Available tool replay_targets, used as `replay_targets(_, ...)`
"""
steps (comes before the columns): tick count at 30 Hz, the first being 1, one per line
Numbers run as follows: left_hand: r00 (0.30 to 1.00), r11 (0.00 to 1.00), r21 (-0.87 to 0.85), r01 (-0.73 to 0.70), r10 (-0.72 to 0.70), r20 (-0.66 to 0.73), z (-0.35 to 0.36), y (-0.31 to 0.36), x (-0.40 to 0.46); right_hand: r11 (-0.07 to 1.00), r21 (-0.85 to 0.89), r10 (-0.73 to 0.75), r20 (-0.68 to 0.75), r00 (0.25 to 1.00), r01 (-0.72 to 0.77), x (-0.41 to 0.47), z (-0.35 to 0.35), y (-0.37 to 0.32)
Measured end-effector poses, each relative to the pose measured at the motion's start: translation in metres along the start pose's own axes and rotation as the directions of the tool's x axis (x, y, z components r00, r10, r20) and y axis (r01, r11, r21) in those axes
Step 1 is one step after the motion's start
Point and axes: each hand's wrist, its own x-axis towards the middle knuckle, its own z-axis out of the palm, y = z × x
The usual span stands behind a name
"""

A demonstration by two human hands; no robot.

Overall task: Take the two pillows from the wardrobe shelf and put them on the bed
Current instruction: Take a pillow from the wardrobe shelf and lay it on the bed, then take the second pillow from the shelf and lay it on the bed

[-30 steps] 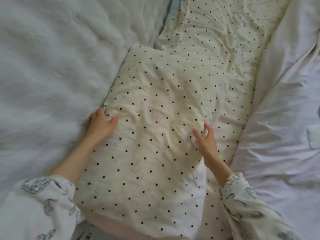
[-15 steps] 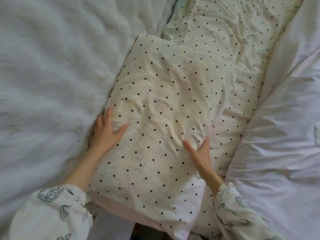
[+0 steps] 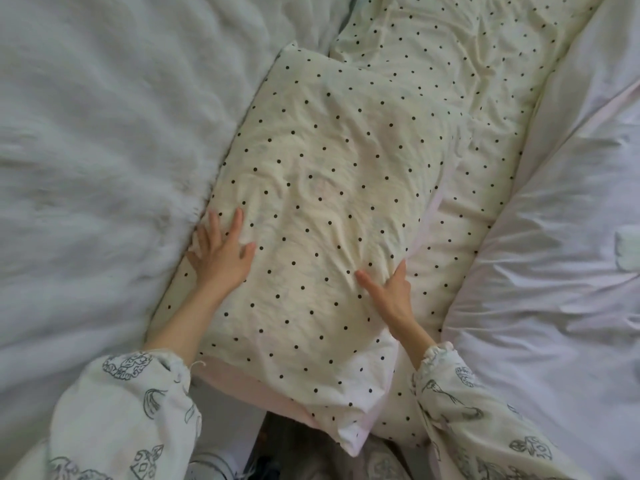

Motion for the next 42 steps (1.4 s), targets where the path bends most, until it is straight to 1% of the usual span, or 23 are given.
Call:
replay_targets(3,0.996,0.991,0.122,-0.060,0.052,0.072,0.011,-0.003,-0.031,0.991,-0.119,-0.051,0.043,0.998,0.055,-0.019,0.000,0.007)
replay_targets(5,0.992,0.984,0.158,-0.082,0.065,0.110,0.015,-0.002,-0.051,0.986,-0.142,-0.080,0.075,0.994,0.090,-0.034,-0.005,0.012)
replay_targets(6,0.990,0.988,0.132,-0.082,0.065,0.128,0.016,0.002,-0.060,0.988,-0.130,-0.078,0.077,0.994,0.088,-0.042,-0.009,0.012)
replay_targets(7,0.987,0.995,0.069,-0.071,0.060,0.147,0.016,0.008,-0.069,0.993,-0.102,-0.056,0.070,0.996,0.063,-0.051,-0.015,0.012)
replay_targets(9,0.984,0.992,-0.114,-0.049,0.067,0.166,0.012,0.027,-0.090,0.999,-0.038,-0.012,0.026,1.000,0.013,-0.071,-0.028,0.010)
replay_targets(10,0.982,0.978,-0.200,-0.057,0.091,0.164,0.009,0.037,-0.101,1.000,-0.026,-0.013,-0.003,1.000,0.013,-0.082,-0.034,0.008)
replay_targets(12,0.974,0.941,-0.315,-0.126,0.178,0.142,0.004,0.055,-0.124,0.999,-0.028,-0.045,-0.056,0.997,0.043,-0.108,-0.049,0.006)
replay_targets(15,0.940,0.881,-0.410,-0.236,0.314,0.134,-0.003,0.075,-0.163,0.994,0.018,-0.103,-0.148,0.984,0.107,-0.152,-0.073,0.007)
replay_targets(19,0.869,0.802,-0.465,-0.376,0.479,0.124,-0.004,0.096,-0.219,0.973,0.148,-0.133,-0.260,0.956,0.175,-0.218,-0.111,0.033)
replay_targets(22,0.783,0.744,-0.442,-0.501,0.607,0.134,0.000,0.117,-0.261,0.956,0.225,-0.104,-0.335,0.936,0.187,-0.267,-0.148,0.069)
replay_targets(25,0.662,0.663,-0.403,-0.631,0.731,0.167,0.003,0.147,-0.302,0.937,0.288,-0.052,-0.441,0.896,0.196,-0.312,-0.188,0.113)
replay_targets(29,0.483,0.503,-0.321,-0.802,0.863,0.145,0.004,0.202,-0.357,0.907,0.357,0.035,-0.597,0.802,0.226,-0.365,-0.245,0.180)
replay_targets(33,0.294,0.312,-0.247,-0.918,0.950,0.108,0.006,0.257,-0.412,0.849,0.451,0.120,-0.673,0.730,0.276,-0.409,-0.301,0.251)
replay_targets(34,0.259,0.274,-0.231,-0.934,0.961,0.096,0.009,0.272,-0.426,0.839,0.462,0.136,-0.690,0.710,0.288,-0.419,-0.315,0.268)
replay_targets(35,0.242,0.256,-0.225,-0.940,0.966,0.087,0.013,0.289,-0.441,0.830,0.469,0.151,-0.709,0.689,0.301,-0.429,-0.330,0.285)
replay_targets(39,0.240,0.240,-0.284,-0.928,0.970,0.036,0.052,0.371,-0.520,0.798,0.463,0.169,-0.786,0.595,0.386,-0.476,-0.404,0.353)
replay_targets(40,0.219,0.219,-0.314,-0.924,0.975,0.035,0.067,0.391,-0.545,0.783,0.463,0.176,-0.806,0.566,0.415,-0.489,-0.422,0.370)
replay_targets(42,0.143,0.162,-0.362,-0.918,0.987,0.077,0.099,0.426,-0.598,0.764,0.460,0.213,-0.842,0.495,0.453,-0.520,-0.454,0.404)
